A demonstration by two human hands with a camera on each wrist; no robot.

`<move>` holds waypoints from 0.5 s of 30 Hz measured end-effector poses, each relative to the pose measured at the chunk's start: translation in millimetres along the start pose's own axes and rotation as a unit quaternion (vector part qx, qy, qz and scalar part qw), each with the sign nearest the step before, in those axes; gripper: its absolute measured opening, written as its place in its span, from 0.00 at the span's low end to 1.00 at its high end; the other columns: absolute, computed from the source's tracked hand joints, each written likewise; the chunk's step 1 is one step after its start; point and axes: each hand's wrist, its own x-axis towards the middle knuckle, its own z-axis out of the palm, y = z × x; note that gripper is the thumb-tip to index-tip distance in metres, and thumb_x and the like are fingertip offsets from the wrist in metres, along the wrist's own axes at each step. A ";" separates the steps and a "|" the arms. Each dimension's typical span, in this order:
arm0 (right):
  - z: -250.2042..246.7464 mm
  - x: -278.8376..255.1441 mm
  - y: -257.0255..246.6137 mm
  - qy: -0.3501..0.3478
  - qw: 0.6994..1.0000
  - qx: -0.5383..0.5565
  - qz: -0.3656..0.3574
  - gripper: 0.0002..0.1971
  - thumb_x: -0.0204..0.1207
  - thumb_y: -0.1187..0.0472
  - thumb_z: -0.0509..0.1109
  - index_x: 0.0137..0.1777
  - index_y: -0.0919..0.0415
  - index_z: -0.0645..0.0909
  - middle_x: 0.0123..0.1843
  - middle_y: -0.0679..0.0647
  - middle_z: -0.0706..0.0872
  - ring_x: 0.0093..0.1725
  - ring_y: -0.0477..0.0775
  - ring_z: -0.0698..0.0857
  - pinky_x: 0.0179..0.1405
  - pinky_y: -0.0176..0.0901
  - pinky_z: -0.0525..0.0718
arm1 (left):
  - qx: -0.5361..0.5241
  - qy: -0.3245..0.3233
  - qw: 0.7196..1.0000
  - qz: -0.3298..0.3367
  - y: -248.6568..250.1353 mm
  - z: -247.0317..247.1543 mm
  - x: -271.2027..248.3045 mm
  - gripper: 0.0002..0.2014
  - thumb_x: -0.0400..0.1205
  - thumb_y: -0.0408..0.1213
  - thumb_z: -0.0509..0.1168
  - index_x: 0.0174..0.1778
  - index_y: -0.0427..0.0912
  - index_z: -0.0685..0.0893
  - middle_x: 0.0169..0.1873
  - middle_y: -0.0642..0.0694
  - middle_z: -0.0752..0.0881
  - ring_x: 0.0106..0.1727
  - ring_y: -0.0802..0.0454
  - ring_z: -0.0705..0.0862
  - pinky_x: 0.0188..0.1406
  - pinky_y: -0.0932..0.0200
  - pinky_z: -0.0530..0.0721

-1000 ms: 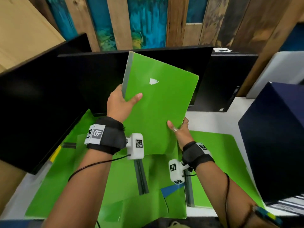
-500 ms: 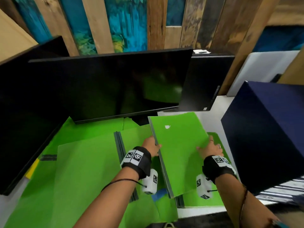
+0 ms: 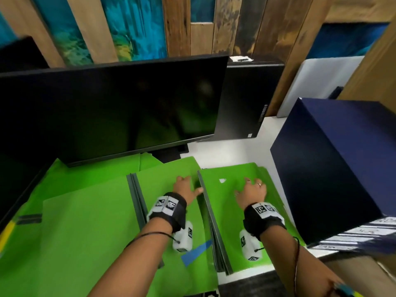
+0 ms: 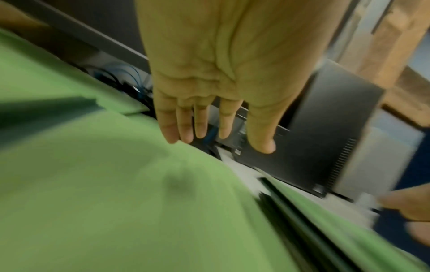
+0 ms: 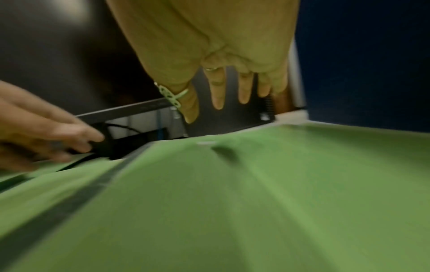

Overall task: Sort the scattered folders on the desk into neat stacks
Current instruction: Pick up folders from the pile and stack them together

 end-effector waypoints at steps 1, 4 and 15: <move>-1.7 -0.3 -14.5 0.020 0.998 0.005 -0.060 0.28 0.78 0.50 0.65 0.76 0.58 0.69 0.78 0.62 0.69 0.78 0.61 0.64 0.77 0.50 0.63 | 0.006 0.030 0.999 -0.010 -10.8 -14.4 5.9 0.32 0.80 0.46 0.65 0.78 0.39 0.65 0.76 0.34 0.64 0.76 0.38 0.69 0.77 0.49 0.68; -3.6 -4.0 -71.6 -0.010 0.966 0.045 -0.253 0.22 0.78 0.58 0.67 0.72 0.56 0.74 0.75 0.59 0.73 0.76 0.60 0.68 0.78 0.50 0.64 | 0.082 0.105 0.989 -0.065 -67.9 -67.7 26.2 0.20 0.80 0.27 0.62 0.68 0.41 0.79 0.70 0.36 0.72 0.69 0.38 0.76 0.72 0.49 0.75; 37.4 28.4 -254.7 -0.154 0.878 -0.153 -0.426 0.55 0.61 0.45 0.81 0.82 0.60 0.53 0.84 0.63 0.51 0.83 0.65 0.50 0.83 0.56 0.54 | 0.171 0.077 0.972 -0.142 -194.4 -119.1 29.4 0.39 0.72 0.43 0.74 0.78 0.49 0.64 0.77 0.45 0.68 0.77 0.43 0.68 0.77 0.36 0.65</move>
